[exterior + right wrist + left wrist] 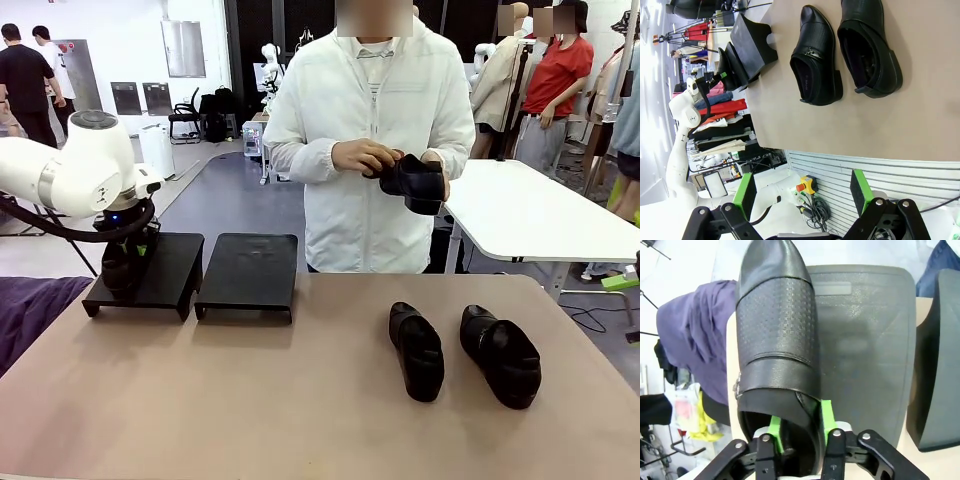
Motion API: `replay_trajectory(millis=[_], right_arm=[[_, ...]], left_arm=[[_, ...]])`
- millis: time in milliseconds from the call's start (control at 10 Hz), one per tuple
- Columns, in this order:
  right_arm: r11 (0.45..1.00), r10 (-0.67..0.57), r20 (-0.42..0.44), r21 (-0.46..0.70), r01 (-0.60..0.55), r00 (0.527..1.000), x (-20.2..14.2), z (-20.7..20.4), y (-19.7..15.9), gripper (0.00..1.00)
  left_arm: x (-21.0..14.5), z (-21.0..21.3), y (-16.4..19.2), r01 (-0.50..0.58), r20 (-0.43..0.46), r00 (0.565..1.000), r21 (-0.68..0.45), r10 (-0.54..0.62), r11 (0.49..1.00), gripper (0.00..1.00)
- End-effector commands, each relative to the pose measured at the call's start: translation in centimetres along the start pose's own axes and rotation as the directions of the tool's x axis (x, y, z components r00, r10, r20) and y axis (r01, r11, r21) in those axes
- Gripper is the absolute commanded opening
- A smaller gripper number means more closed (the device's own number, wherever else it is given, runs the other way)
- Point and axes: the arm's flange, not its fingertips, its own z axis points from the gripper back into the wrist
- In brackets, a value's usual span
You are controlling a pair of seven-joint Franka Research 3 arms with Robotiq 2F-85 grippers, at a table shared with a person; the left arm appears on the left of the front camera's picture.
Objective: Organize the shoes by placing them on the stand.
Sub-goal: Place the Shoe from the middle of the table onto the Shoes Stand.
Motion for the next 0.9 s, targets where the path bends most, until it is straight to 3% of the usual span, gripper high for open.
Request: replay_trajectory(millis=[0,300,500,600,800], right_arm=[[1.000,0.018,-0.009,-0.010,-0.018,1.000,0.0,0.4,0.0,1.00],[1.000,0.018,-0.009,-0.010,-0.018,1.000,0.0,0.4,0.0,1.00],[1.000,0.018,-0.009,-0.010,-0.018,1.000,0.0,0.4,0.0,1.00],[1.000,0.018,-0.009,-0.010,-0.018,1.000,0.0,0.4,0.0,1.00],[1.000,0.018,-0.009,-0.010,-0.018,1.000,0.0,0.4,0.0,1.00]], left_arm=[[0.2,0.2,-0.1,-0.018,0.026,1.000,0.047,0.017,0.999,1.00],[-1.9,3.7,0.5,0.042,0.017,0.999,-0.043,-0.041,0.998,1.00],[-5.0,7.9,1.7,0.141,-0.065,0.985,-0.217,-0.159,0.966,1.00],[-6.6,10.0,3.0,0.177,-0.098,0.971,-0.327,-0.219,0.928,1.00],[-10.3,13.2,6.8,0.280,-0.066,0.925,-0.546,-0.374,0.790,1.00]])
